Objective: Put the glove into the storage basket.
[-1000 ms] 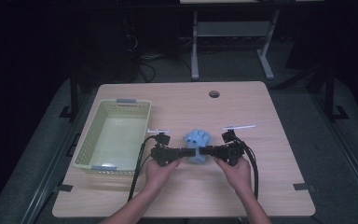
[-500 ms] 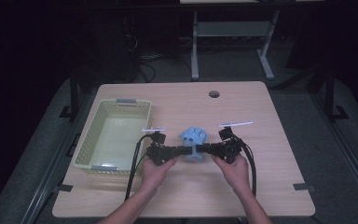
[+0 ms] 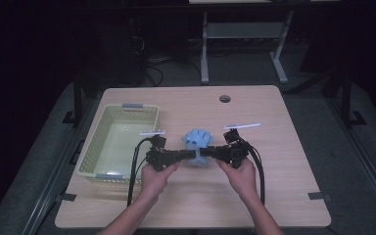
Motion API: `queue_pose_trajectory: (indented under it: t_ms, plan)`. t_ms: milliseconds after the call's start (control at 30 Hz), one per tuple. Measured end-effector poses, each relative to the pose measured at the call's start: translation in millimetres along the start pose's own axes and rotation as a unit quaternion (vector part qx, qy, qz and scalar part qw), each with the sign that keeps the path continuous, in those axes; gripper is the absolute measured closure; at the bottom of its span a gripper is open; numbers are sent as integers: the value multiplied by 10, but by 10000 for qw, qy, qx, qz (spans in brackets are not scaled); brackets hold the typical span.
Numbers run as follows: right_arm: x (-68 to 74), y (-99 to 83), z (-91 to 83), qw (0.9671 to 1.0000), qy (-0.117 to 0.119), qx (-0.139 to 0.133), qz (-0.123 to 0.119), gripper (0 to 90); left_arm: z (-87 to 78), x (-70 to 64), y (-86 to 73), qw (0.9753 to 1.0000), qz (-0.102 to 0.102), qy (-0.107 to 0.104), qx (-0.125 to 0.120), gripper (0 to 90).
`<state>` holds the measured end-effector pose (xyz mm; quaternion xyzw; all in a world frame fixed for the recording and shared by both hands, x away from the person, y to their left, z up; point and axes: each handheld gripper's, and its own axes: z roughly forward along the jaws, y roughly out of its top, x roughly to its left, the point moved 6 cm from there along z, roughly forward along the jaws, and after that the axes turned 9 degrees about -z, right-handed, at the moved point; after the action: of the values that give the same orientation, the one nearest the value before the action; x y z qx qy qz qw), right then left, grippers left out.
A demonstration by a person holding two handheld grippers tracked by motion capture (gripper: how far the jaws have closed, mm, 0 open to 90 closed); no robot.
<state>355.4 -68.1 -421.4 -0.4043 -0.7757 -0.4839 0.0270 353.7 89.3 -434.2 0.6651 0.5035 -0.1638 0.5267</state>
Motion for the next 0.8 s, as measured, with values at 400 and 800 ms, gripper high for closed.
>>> queue_pose_trajectory:
  t_ms: [400, 800]
  plan:
    - [112, 159, 42, 9997, 233, -86, 40, 774, -188, -29, 112, 9999, 95, -40, -48, 717]
    - [227, 270, 91, 9993, 343, -92, -75, 774, -362, -36, 191, 9996, 233, -87, -93, 717]
